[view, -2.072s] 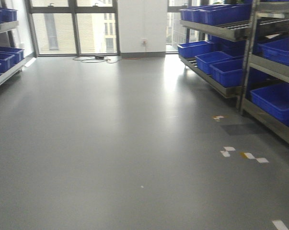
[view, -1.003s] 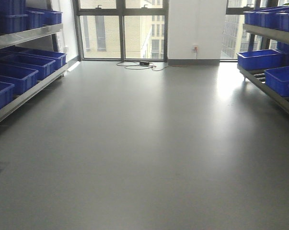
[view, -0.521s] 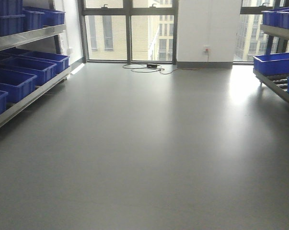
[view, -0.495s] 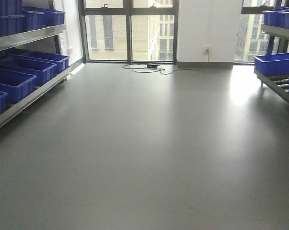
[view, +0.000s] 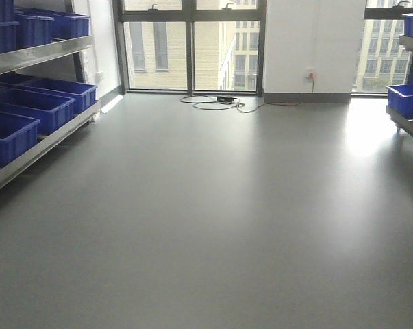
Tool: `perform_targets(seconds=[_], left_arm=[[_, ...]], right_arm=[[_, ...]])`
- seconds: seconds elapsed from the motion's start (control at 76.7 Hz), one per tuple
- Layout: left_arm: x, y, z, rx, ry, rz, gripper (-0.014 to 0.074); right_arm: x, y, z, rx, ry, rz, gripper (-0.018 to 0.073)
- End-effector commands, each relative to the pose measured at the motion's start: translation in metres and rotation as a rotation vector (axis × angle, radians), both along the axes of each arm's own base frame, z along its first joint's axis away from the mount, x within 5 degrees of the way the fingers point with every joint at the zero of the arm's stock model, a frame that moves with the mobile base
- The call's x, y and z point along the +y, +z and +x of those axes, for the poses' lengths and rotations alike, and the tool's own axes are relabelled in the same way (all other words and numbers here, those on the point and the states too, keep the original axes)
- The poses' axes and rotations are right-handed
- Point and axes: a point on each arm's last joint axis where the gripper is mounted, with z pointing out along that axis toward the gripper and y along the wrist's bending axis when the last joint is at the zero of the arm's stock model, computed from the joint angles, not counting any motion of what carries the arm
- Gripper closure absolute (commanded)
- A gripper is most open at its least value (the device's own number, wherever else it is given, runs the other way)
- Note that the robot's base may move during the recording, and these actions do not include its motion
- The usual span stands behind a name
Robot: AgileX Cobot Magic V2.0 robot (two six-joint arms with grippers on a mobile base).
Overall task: Move white bin to right shelf second layer
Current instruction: 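Drive toward the windows and turn toward the roller shelf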
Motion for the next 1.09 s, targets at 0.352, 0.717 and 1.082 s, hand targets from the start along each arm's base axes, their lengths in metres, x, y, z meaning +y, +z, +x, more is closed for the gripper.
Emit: perform_targets(seconds=[0.352,0.717,1.082], left_arm=[[-0.0001,-0.0038,0.0006,-0.064,-0.001,-0.009,0.0512],[-0.0001,-0.0038,0.0006,-0.064,-0.001,-0.009,0.0512],[-0.0001,-0.0038,0.0006,-0.064,-0.001,-0.009,0.0512]], right_arm=[[-0.0003,0.0195,0.0018,-0.130,-0.002,-0.006,0.0510],[-0.0003,0.0195,0.0018,-0.130,-0.002,-0.006,0.0510],[-0.0003,0.0195,0.0018,-0.130,-0.002,-0.006,0.0510]])
